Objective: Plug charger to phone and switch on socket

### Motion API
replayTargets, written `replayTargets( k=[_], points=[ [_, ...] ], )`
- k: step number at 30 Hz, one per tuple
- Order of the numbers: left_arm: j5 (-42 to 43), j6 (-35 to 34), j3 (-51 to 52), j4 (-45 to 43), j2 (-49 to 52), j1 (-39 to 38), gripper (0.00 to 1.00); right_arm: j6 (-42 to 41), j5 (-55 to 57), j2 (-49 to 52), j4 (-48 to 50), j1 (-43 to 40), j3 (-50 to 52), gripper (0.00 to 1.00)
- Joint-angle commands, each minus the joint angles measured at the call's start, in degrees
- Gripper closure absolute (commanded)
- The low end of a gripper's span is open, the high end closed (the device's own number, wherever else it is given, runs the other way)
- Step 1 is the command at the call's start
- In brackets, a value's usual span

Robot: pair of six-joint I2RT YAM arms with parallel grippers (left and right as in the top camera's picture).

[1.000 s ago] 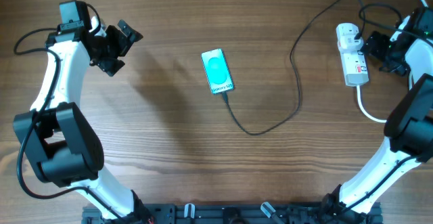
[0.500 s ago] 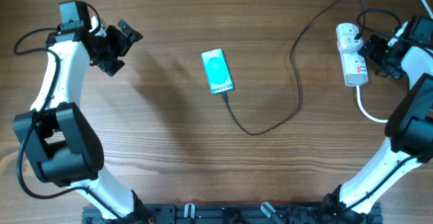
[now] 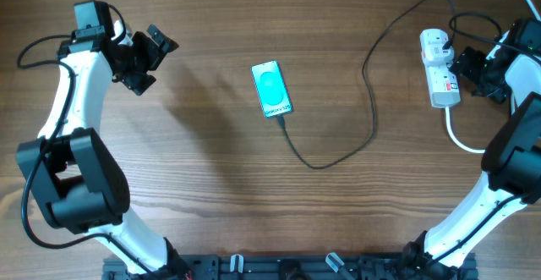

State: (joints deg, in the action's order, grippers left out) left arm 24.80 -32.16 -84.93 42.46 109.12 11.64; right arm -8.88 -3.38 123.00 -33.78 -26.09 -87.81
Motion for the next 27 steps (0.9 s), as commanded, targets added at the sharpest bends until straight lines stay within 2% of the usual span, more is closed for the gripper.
replayTargets(
  k=[1,11,16,27],
  points=[
    [0.66,0.46,-0.15,0.02,0.09,0.15,0.00,2.10,-1.90,1.51,-0.26,0.79,0.92,0.00],
    [0.66,0.46,-0.15,0.02,0.09,0.15,0.00,2.47,-2.56,0.92,0.66,0.50,0.15,0.03],
    [0.66,0.46,-0.15,0.02,0.09,0.15,0.00,2.71,-2.56,-2.86,1.11,0.50,0.04,0.03],
    [0.66,0.44,-0.15,0.02,0.09,0.15,0.00,2.89,-2.62,-2.45,1.42,0.50,0.17,0.02]
  ],
)
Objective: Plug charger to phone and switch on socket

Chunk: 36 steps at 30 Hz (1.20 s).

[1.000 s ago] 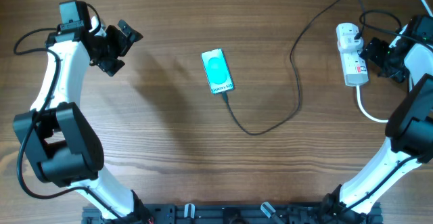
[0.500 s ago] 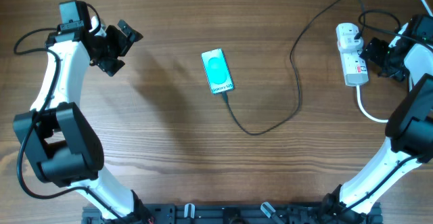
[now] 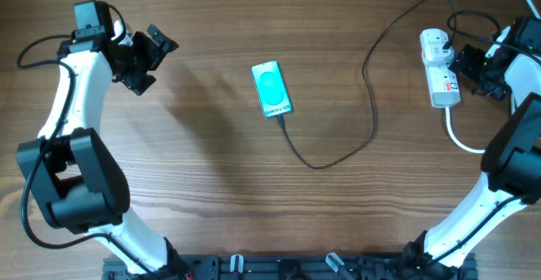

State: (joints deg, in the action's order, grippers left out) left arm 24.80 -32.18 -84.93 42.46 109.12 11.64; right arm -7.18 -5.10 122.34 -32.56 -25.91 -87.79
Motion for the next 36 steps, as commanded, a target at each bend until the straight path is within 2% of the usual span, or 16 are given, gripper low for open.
replayTargets(
  k=[1,9,19,20,22,27,31,36],
  points=[
    [0.66,0.46,-0.15,0.02,0.07,0.15,0.00,1.18,-0.90,-1.79,0.17,0.33,0.15,0.03],
    [0.66,0.46,-0.15,0.02,0.09,0.15,0.00,1.20,-3.85,-1.79,2.95,0.44,4.31,0.02],
    [0.66,0.46,-0.15,0.02,0.09,0.15,0.00,1.01,2.01,-1.84,2.80,0.42,4.31,0.01],
    [0.66,0.46,-0.15,0.02,0.09,0.15,0.00,0.98,2.43,-2.01,2.36,0.31,3.87,0.07],
    [0.66,0.46,-0.15,0.02,0.09,0.15,0.00,0.98,3.26,-4.39,-1.09,-0.11,1.38,0.07],
    [0.66,0.48,-0.15,0.02,0.09,0.15,0.00,0.94,2.89,-16.57,-4.76,0.00,0.79,0.00],
    [0.66,0.46,-0.15,0.02,0.09,0.15,0.00,-5.11,-6.73,-16.79,-11.63,0.02,2.80,0.00],
    [0.66,0.46,-0.15,0.02,0.09,0.15,0.00,-5.01,-6.73,-16.81,-11.06,0.00,3.15,0.00]
  ],
)
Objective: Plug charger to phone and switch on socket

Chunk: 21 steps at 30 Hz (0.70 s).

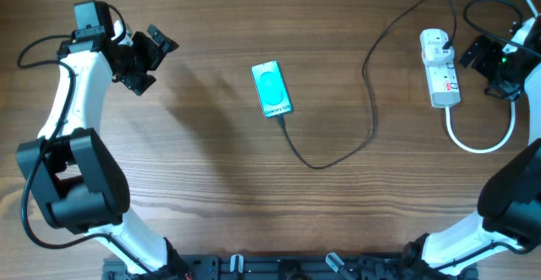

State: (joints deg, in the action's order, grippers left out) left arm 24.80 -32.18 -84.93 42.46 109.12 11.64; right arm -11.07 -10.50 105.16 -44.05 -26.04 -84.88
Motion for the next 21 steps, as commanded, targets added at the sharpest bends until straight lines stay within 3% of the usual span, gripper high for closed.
replayTargets(
  k=[1,21],
  points=[
    [0.66,0.46,-0.15,0.02,0.09,0.15,0.00,-1.09,-1.33,0.37,0.50,0.13,0.24,0.00],
    [0.66,0.46,-0.15,0.02,0.09,0.15,0.00,-1.11,-1.33,0.37,0.50,0.13,0.24,0.00]
  ],
)
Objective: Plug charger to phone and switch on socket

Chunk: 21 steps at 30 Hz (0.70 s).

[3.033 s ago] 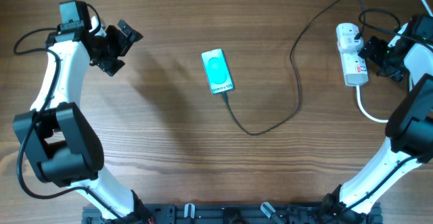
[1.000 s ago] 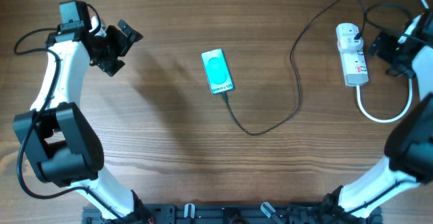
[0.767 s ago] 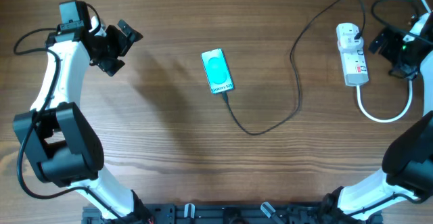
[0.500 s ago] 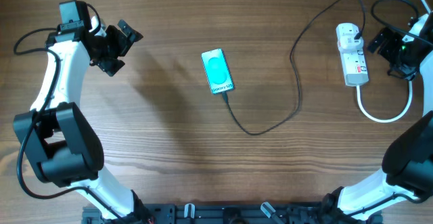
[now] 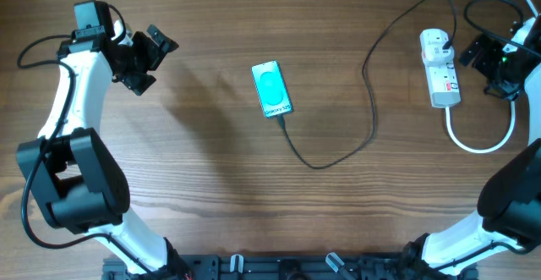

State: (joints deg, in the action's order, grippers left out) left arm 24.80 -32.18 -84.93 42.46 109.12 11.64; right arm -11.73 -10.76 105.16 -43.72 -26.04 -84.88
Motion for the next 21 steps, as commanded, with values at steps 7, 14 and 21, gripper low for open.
replayTargets(
  k=[7,14,21],
  points=[
    [0.66,0.46,-0.15,0.02,0.09,0.15,0.00,-0.44,-1.07,0.37,0.17,0.13,0.24,0.00],
    [0.66,0.48,-0.15,0.02,0.09,0.15,0.00,-0.44,-1.07,0.37,0.17,0.13,0.24,0.00],
    [0.66,0.48,-0.15,0.02,0.09,0.15,0.00,-0.44,-1.07,-22.47,0.15,-0.24,0.24,0.00]
  ],
)
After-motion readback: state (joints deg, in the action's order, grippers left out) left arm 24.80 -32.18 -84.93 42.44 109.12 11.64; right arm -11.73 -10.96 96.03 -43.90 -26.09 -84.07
